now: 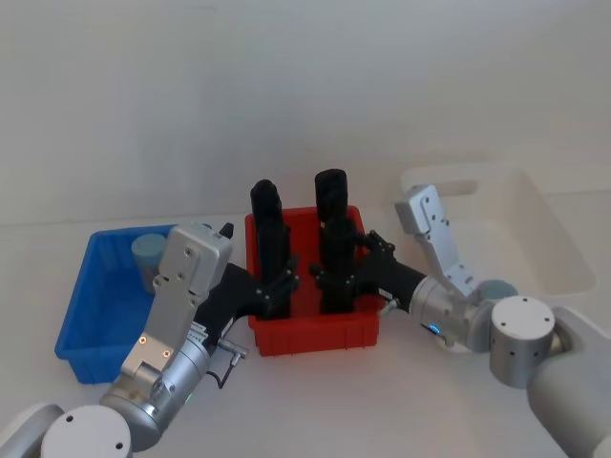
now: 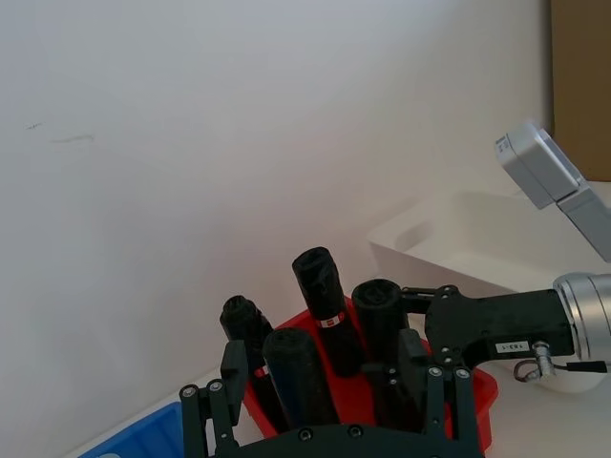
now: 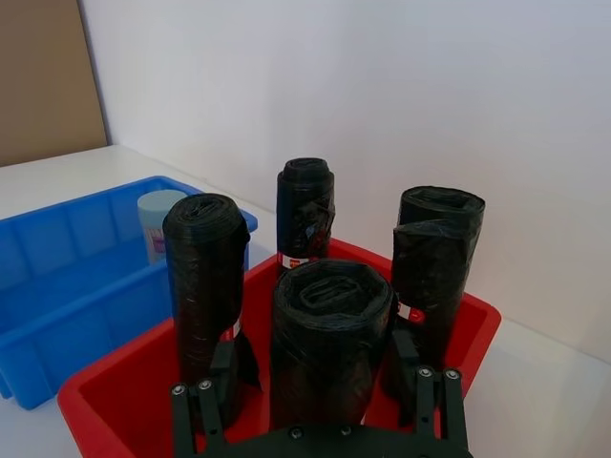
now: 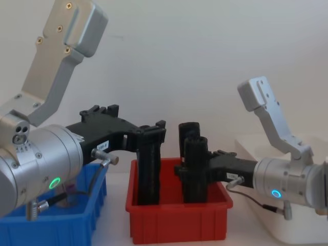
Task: Pick the cotton swabs from the blue box and place them into the white box.
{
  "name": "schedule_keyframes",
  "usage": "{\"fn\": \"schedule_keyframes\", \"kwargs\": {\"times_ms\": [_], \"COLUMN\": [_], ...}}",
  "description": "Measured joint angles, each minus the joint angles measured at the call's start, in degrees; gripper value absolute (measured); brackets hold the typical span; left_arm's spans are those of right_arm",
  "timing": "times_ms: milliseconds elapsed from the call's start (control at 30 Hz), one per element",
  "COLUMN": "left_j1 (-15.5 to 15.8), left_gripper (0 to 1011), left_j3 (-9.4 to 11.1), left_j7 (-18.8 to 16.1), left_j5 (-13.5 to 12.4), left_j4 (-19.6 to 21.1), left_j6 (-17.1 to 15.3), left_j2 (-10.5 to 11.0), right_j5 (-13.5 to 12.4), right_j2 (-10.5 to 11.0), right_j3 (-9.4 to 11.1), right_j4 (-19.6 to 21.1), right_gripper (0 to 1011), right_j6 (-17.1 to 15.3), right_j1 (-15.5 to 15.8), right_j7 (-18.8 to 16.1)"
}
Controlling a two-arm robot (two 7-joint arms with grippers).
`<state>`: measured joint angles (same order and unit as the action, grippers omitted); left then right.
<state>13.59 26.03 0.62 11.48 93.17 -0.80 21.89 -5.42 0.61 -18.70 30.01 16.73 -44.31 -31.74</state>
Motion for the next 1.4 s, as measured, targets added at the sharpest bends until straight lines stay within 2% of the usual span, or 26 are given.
{"fn": "schedule_keyframes", "kwargs": {"times_ms": [233, 300, 400, 567, 733, 900, 1033, 1400], "left_j1": [0.00, 0.00, 0.00, 0.00, 0.00, 0.00, 0.00, 0.00], "left_gripper": [1004, 1004, 1004, 1004, 1004, 1004, 1004, 1004], "left_j3": [0.00, 0.00, 0.00, 0.00, 0.00, 0.00, 0.00, 0.00], "left_j7": [0.00, 0.00, 0.00, 0.00, 0.00, 0.00, 0.00, 0.00], "left_j5": [0.00, 0.00, 0.00, 0.00, 0.00, 0.00, 0.00, 0.00], "left_j4": [0.00, 0.00, 0.00, 0.00, 0.00, 0.00, 0.00, 0.00], "left_j6": [0.00, 0.00, 0.00, 0.00, 0.00, 0.00, 0.00, 0.00], "left_j2": [0.00, 0.00, 0.00, 0.00, 0.00, 0.00, 0.00, 0.00], "right_j5": [-0.14, -0.19, -0.25, -0.34, -0.50, -0.83, -1.21, -3.50], "right_j2": [-1.38, -1.68, -2.13, -2.72, -3.05, -3.01, -2.47, 0.58], "right_j3": [-0.29, -0.32, -0.34, -0.28, 0.09, 0.58, 1.10, 2.59], "right_j4": [-6.32, -7.73, -9.99, -12.92, -15.03, -14.83, -11.22, 8.31], "right_gripper": [907, 817, 747, 566, 512, 482, 462, 410], "right_j6": [2.66, 3.30, 4.26, 5.68, 7.23, 7.90, 7.54, 1.78], "right_j1": [-3.31, -4.06, -5.21, -6.78, -7.94, -8.02, -6.62, 1.78], "right_j7": [-0.83, -1.01, -1.21, -1.42, -1.55, -1.68, -1.72, -0.31]}}
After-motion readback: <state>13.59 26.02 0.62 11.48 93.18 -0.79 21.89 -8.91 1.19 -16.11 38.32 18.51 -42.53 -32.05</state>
